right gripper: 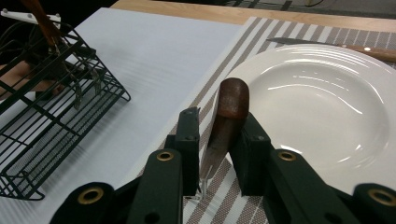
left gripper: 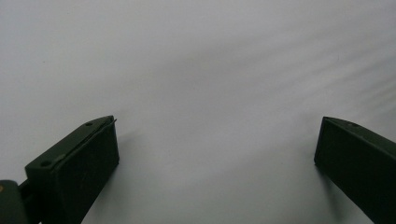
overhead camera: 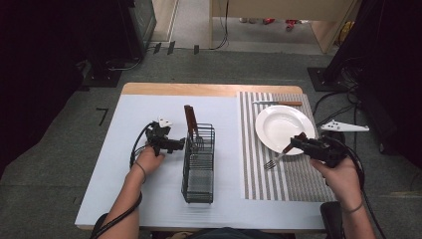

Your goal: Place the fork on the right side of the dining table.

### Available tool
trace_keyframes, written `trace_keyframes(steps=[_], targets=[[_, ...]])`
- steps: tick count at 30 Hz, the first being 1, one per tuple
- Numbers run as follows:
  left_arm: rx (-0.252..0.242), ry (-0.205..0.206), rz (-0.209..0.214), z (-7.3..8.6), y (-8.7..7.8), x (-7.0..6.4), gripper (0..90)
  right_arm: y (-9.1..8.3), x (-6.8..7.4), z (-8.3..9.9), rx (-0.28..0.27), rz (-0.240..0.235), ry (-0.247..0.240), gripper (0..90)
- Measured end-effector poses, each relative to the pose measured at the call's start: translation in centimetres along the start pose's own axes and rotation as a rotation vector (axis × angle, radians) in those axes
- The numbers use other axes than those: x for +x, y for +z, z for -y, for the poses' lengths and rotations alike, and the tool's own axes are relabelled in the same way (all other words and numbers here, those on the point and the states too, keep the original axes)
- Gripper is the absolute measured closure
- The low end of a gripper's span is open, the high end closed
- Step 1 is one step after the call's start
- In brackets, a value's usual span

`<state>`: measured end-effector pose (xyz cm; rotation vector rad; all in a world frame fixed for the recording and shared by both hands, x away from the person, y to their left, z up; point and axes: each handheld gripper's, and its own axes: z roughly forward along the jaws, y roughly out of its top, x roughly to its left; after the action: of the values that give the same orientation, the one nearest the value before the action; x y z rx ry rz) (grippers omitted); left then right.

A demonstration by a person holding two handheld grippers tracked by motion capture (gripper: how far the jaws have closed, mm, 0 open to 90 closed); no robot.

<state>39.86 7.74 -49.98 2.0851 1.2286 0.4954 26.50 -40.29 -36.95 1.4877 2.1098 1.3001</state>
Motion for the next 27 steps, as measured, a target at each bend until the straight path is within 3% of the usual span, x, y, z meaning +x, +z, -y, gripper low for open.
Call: trace_keyframes(steps=[11, 19, 27], targets=[[0.001, 0.001, 0.0, 0.0, 0.0, 0.0, 0.0, -1.1, -1.8, 0.9, 0.004, 0.038, 0.048, 71.7], [0.001, 0.001, 0.0, 0.0, 0.0, 0.0, 0.0, -1.3, -3.7, 2.0, 0.017, 0.055, 0.115, 70.9], [0.001, 0.001, 0.0, 0.0, 0.0, 0.0, 0.0, -1.3, -4.5, 2.7, 0.026, 0.071, 0.116, 66.5]])
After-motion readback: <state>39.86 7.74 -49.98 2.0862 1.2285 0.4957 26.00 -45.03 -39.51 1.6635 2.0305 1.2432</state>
